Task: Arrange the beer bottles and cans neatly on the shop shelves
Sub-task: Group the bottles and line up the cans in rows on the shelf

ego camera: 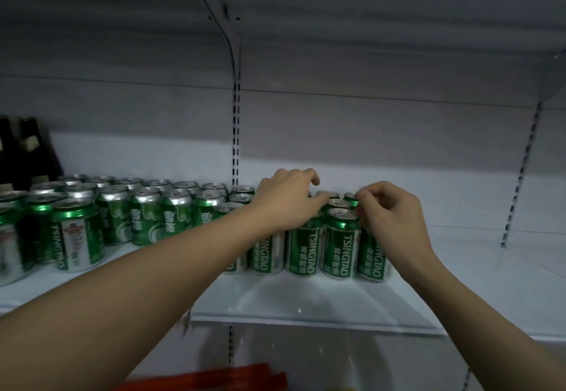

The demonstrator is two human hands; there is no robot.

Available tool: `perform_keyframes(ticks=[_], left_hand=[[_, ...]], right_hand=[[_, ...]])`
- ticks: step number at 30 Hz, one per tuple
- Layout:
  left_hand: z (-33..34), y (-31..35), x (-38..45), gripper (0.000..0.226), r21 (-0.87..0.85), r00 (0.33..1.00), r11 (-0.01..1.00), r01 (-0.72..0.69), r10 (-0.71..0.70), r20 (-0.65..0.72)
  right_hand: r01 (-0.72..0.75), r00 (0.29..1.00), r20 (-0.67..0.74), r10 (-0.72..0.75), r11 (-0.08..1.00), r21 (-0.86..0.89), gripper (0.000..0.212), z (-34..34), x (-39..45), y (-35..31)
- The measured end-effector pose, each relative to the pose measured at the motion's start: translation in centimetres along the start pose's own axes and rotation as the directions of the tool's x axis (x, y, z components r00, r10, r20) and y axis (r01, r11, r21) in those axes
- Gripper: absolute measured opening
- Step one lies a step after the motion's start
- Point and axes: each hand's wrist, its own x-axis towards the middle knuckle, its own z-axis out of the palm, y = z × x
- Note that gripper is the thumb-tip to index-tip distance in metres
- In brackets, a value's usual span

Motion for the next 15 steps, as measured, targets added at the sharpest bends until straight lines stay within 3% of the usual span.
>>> perform_keyframes(ticks=[7, 15], left_hand=[[-4.0, -7.1, -3.3, 0.028, 0.030, 0.989, 0.990, 0.136, -0.134, -0.065], [-8.1, -16.8, -9.2, 0.021, 0.100, 0.942, 0.939, 0.330, -0.322, -0.092]], right_hand=[[0.023, 0.970, 0.243, -0.031, 0.999, 0.035, 0.015, 7.3, -1.6, -3.9], [0.051, 0.869, 0.490, -0.064, 0.998, 0.041, 0.018, 18.2, -4.8, -5.6]])
